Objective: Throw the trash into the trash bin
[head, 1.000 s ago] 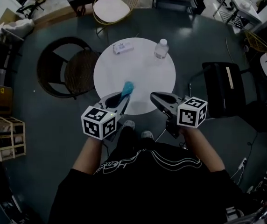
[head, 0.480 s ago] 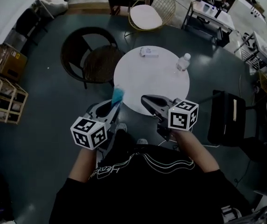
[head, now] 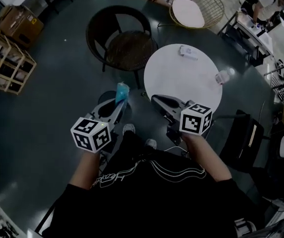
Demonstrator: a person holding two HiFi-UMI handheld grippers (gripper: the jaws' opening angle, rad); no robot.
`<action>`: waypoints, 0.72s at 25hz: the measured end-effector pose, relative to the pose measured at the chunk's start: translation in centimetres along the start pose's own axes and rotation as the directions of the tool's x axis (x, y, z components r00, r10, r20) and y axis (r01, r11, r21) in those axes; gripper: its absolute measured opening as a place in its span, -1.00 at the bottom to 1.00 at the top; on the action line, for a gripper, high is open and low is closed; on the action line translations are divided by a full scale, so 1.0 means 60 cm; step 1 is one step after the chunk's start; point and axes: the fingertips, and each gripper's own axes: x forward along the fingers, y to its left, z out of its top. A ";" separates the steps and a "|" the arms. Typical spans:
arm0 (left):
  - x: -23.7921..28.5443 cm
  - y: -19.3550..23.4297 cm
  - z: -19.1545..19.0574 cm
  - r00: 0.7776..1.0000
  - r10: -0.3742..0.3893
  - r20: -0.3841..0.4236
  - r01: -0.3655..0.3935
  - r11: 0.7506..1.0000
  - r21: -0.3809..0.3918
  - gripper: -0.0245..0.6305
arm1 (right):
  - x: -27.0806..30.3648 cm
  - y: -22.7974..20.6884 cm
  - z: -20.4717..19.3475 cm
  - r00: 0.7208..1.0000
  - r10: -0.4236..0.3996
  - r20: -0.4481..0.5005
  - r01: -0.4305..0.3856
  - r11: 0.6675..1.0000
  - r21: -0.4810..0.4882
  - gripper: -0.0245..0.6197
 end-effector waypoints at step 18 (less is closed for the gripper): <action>0.023 0.294 -0.124 0.972 0.155 -0.175 -0.188 0.964 -0.186 -0.78 | 0.229 -0.065 -0.081 0.973 0.001 -0.229 0.031 0.990 0.137 -0.81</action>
